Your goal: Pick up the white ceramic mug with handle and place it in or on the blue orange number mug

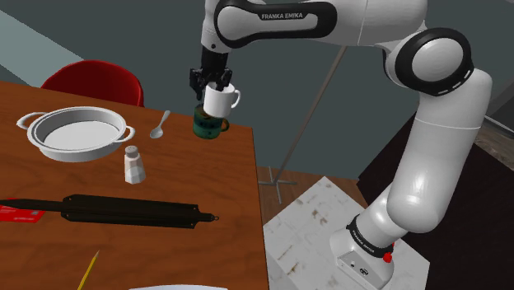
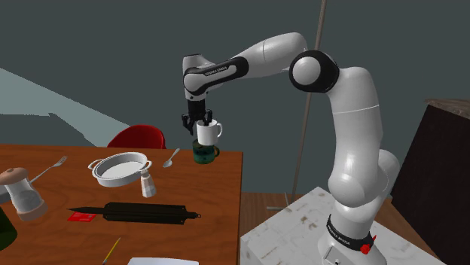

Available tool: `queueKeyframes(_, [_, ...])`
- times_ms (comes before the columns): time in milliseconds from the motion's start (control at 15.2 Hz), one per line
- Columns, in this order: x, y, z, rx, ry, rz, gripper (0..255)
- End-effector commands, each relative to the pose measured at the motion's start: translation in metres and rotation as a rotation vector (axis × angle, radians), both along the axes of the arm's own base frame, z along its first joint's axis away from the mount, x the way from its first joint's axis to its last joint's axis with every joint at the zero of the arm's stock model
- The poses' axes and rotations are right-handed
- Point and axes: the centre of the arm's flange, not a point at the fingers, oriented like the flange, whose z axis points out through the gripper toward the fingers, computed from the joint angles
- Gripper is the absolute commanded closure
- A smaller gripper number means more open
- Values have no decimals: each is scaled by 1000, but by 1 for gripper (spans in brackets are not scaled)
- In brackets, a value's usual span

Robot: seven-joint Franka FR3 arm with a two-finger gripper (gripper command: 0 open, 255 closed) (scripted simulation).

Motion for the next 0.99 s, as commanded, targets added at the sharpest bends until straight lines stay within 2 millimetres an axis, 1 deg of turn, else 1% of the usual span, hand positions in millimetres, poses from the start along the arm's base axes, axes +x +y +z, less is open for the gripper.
queueKeyframes(0, [0, 0, 0, 0, 0, 0, 0])
queueKeyframes(198, [0, 0, 0, 0, 0, 0, 0])
queueKeyframes(396, [-1, 0, 40, 0, 0, 0, 0])
queueKeyframes(462, [-2, 1, 50, 0, 0, 0, 0])
queueKeyframes(924, [-2, 1, 50, 0, 0, 0, 0])
